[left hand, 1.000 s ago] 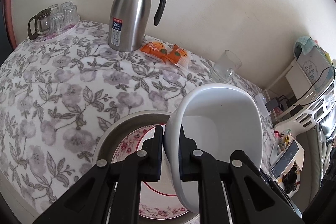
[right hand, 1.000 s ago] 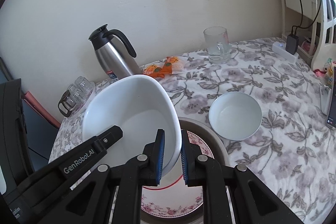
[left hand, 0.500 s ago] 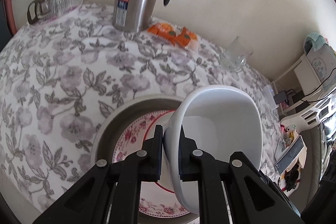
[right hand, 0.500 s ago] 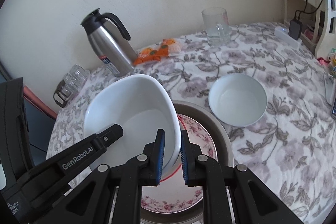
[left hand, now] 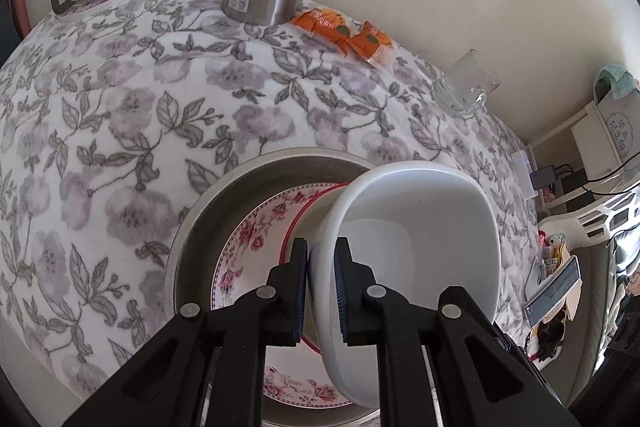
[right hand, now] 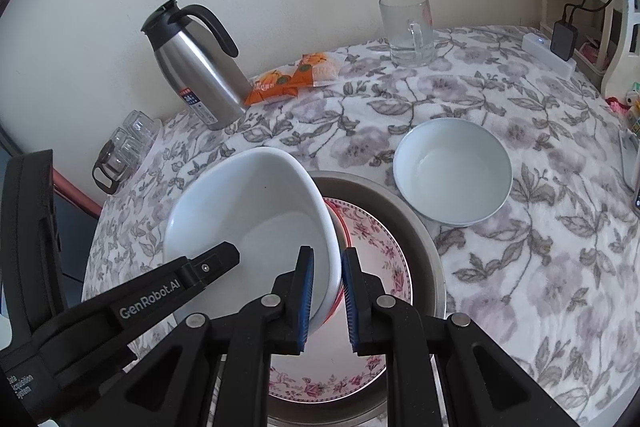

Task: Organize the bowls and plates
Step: 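Lower the square bowl into the red-rimmed bowl and open the right tool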

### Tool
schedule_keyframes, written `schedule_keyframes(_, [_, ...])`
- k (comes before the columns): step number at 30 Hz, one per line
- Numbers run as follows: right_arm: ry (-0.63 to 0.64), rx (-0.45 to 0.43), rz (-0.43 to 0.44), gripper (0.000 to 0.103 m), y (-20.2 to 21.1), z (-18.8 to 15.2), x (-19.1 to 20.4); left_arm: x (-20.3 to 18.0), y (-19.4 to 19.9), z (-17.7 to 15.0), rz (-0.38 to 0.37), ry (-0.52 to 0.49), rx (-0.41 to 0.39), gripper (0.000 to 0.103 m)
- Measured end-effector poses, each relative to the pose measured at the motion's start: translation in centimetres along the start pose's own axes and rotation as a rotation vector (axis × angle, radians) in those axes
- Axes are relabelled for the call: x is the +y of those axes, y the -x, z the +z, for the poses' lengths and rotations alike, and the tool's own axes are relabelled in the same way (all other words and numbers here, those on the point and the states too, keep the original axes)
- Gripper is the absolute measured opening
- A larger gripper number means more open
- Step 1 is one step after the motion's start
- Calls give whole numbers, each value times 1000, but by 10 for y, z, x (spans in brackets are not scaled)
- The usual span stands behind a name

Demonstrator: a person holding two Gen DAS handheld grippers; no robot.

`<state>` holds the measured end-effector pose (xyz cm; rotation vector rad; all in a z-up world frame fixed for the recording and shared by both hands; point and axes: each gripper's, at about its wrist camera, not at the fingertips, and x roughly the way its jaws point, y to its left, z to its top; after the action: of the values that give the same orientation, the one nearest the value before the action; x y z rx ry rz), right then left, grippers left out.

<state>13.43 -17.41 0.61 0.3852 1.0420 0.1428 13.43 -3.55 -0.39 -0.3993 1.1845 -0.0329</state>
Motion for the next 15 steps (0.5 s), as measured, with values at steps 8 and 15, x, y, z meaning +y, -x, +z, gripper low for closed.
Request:
schedule_keyframes(8, [0,11,6,16,-3,0,0,2,-1,1,4,12,2,12])
schedule_keyframes(15, [-6,10,12,18,-2,0,-1,3,-1,1,-2,21,4,12])
